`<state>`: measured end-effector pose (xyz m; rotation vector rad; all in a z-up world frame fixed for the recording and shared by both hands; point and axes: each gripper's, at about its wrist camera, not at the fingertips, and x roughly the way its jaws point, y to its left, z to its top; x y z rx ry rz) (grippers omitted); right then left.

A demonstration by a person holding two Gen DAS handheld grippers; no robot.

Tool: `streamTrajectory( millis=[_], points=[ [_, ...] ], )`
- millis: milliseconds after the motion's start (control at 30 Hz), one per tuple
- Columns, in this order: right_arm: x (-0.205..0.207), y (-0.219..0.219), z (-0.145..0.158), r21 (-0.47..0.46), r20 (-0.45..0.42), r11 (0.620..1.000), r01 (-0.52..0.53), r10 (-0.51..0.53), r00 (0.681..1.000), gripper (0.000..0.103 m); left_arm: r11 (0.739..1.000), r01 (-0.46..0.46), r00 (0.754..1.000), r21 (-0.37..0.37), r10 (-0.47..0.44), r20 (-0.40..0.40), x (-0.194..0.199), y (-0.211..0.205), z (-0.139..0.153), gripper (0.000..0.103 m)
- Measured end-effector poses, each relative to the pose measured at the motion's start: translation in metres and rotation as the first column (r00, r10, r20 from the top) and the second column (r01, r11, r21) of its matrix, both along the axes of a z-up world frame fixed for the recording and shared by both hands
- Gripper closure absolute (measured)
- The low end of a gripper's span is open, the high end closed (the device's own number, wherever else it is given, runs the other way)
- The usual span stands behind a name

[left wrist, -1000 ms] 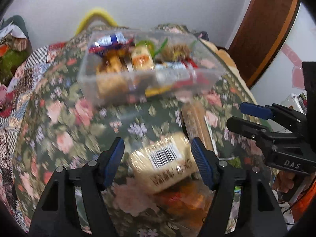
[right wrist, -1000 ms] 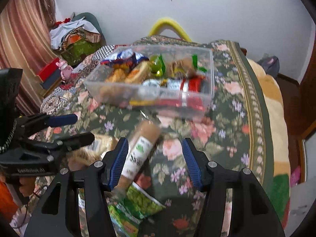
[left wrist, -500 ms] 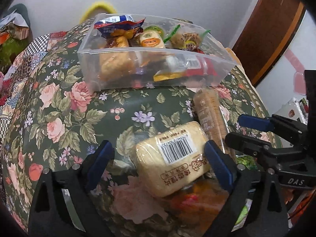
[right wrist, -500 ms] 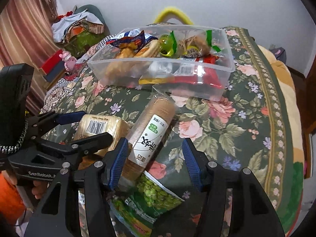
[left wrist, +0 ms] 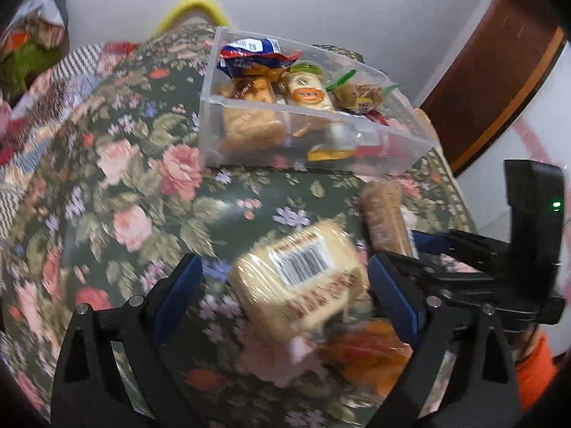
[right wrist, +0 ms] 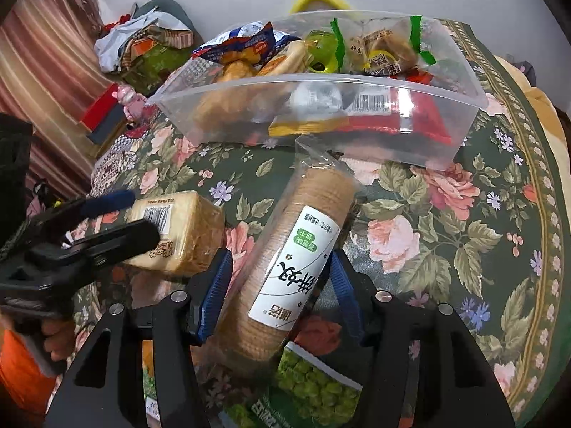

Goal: Organize snacks
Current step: 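Grasp the barcode bread loaf with left gripper while right gripper grasps cracker roll, then carry bread loaf and cracker roll into the clear box and release both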

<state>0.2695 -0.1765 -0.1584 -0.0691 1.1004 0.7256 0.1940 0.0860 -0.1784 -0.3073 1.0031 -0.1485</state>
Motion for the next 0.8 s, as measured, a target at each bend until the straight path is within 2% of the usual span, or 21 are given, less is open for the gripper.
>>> streamTrajectory(
  millis=[100, 233, 433, 467, 533, 600, 700, 800],
  points=[
    [0.004, -0.003, 0.001, 0.012, -0.004, 1.0, 0.011, -0.011, 1.0, 0.064, 1.0, -0.018, 1.0, 0.009, 0.018, -0.023, 0.003, -0.005, -0.004, 0.008],
    [0.011, -0.006, 0.005, 0.034, 0.001, 0.999, 0.039, -0.039, 0.999, 0.071, 1.0, -0.021, 0.997, 0.017, 0.022, -0.069, 0.011, -0.016, -0.014, 0.008],
    [0.017, -0.007, 0.008, 0.005, 0.034, 1.0, 0.021, -0.021, 0.999, 0.071, 0.997, -0.015, 0.993, 0.082, 0.024, -0.111, 0.027, -0.032, -0.029, 0.008],
    [0.017, -0.007, 0.008, 0.004, 0.034, 1.0, 0.017, -0.017, 0.999, 0.071, 0.994, -0.014, 0.992, 0.11, 0.027, -0.122, 0.03, -0.035, -0.034, 0.008],
    [0.015, -0.009, 0.007, -0.004, 0.034, 1.0, 0.006, -0.006, 0.999, 0.069, 0.987, -0.011, 0.995, 0.163, 0.027, -0.094, 0.03, -0.04, -0.036, 0.008],
    [0.016, -0.008, 0.006, -0.009, 0.03, 1.0, 0.0, 0.001, 1.0, 0.067, 0.983, 0.0, 0.997, 0.184, 0.014, -0.078, 0.029, -0.043, -0.037, 0.009],
    [0.013, -0.004, -0.002, -0.033, 0.024, 0.999, -0.023, 0.024, 0.999, 0.064, 0.981, -0.008, 0.999, 0.196, 0.017, -0.047, 0.024, -0.042, -0.036, 0.012],
    [0.012, -0.002, -0.002, -0.04, 0.039, 0.999, -0.024, 0.025, 0.999, 0.066, 0.982, -0.022, 0.999, 0.19, 0.027, -0.024, 0.017, -0.035, -0.035, 0.014]
  ],
)
